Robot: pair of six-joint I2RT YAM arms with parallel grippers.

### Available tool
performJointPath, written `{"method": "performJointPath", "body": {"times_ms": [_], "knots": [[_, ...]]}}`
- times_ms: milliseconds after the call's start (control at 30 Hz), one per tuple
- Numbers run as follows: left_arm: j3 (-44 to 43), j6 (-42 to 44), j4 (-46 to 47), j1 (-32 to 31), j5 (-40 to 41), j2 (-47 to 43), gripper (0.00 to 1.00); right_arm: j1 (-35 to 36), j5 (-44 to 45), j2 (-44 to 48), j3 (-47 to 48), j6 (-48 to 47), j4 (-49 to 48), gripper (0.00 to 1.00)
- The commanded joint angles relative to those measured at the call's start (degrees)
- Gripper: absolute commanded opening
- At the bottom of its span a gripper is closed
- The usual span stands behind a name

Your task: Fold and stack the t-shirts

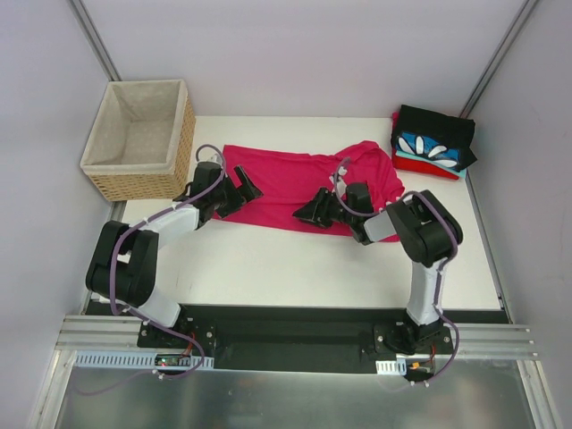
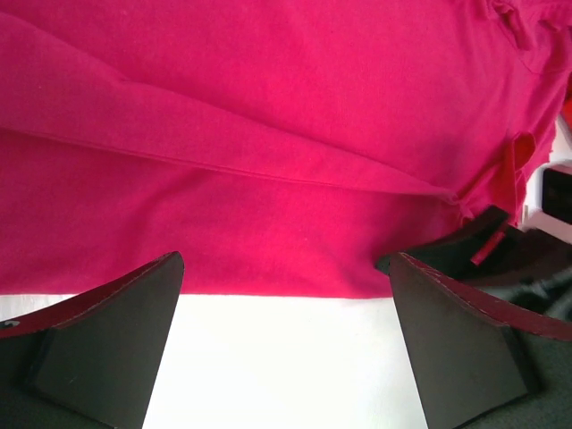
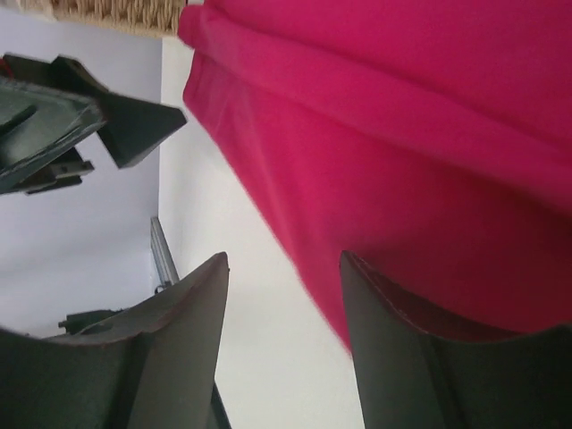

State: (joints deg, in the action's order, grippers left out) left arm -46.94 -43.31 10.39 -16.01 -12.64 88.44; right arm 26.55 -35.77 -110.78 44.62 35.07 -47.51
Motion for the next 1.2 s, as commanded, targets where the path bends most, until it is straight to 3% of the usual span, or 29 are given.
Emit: {"method": "performJointPath", "body": {"times_ms": [0, 67, 467, 633, 1167], "knots": [[-0.26, -0.99, 4.72, 0.63, -2.65, -0.64, 0.99, -3.60, -7.02, -9.60, -0.85, 15.52, -27.42, 0.56], [-0.52, -0.90, 4.72, 0.72, -3.17, -0.82, 0.99, -5.27, -8.00, -17.78, 0.55, 22.73, -40.34, 0.56], [-1.05, -1.51, 2.27, 1.60, -2.21, 0.85, 0.99, -4.84, -8.53, -17.54, 0.03, 23.20, -39.86, 0.55], [-3.15, -2.04, -3.88, 2.38, 0.16, 3.65, 0.99, -4.66, -8.44, -17.71, 0.03, 23.38, -39.86, 0.55], [-9.57, -0.37, -4.77, 5.02, 1.13, 12.63, 0.99, -4.48, -9.23, -18.06, 0.11, 23.11, -39.77, 0.55]]}}
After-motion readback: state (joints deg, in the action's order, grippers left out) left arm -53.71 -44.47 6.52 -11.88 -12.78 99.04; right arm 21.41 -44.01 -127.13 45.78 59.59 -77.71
